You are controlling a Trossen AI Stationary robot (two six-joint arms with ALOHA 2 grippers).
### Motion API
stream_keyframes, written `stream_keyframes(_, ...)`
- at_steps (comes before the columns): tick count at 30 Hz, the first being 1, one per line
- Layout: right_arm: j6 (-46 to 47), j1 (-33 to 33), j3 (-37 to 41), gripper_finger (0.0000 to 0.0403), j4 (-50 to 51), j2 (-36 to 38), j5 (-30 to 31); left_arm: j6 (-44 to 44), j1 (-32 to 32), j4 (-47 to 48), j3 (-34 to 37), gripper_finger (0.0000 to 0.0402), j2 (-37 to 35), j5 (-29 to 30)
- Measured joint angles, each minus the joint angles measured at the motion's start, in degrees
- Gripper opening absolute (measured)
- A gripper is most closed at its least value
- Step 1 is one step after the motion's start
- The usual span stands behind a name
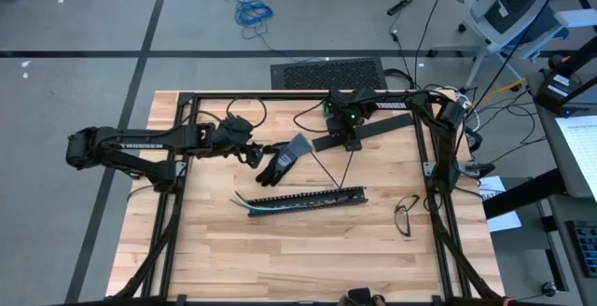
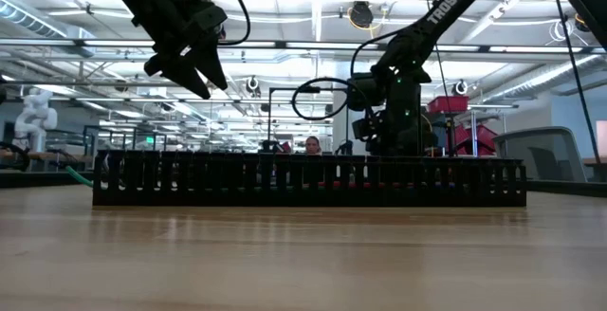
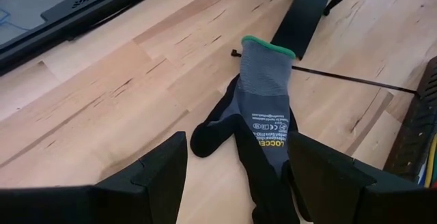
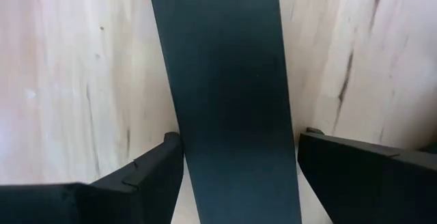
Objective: Ziptie cables
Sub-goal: Close the black cable duct
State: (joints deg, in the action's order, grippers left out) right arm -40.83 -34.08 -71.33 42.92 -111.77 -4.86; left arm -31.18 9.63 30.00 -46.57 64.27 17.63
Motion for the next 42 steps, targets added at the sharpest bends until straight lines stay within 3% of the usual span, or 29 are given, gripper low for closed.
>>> stream_keyframes(4,-0.36,-0.24,0.04,0.0264,0.01,-0.01,-0.60,0.05,-0.01,0.00,0.00,0.0245,0.06,0.08)
stream_keyframes(10,-0.01,0.22,0.13,0.0215,-1.28,-0.45,-0.90,0.09,0.00,0.78,0.04,0.0245,0.66,0.67)
stream_keyframes(16,5.54,3.04,0.09,0.0214,-4.47,-1.53,-0.23,0.08,-0.02,1.92,0.09,0.0245,1.16,0.66)
stream_keyframes(24,20.64,8.50,0.13,0.0190,-12.44,-1.75,-0.15,0.01,-0.02,2.69,0.09,0.0245,1.22,0.57)
stream_keyframes(29,28.77,9.09,-0.52,0.0164,-13.71,-1.81,-4.80,0.04,-0.02,2.68,0.09,0.0245,1.22,0.04)
stream_keyframes(34,37.49,9.17,-0.55,0.0162,-15.08,-1.86,-7.10,0.02,-0.02,3.52,0.09,0.0245,1.22,-0.71)
stream_keyframes(42,34.73,9.26,-0.38,0.0191,-13.26,2.57,-8.19,0.02,-0.02,3.72,0.09,0.0245,1.22,-1.13)
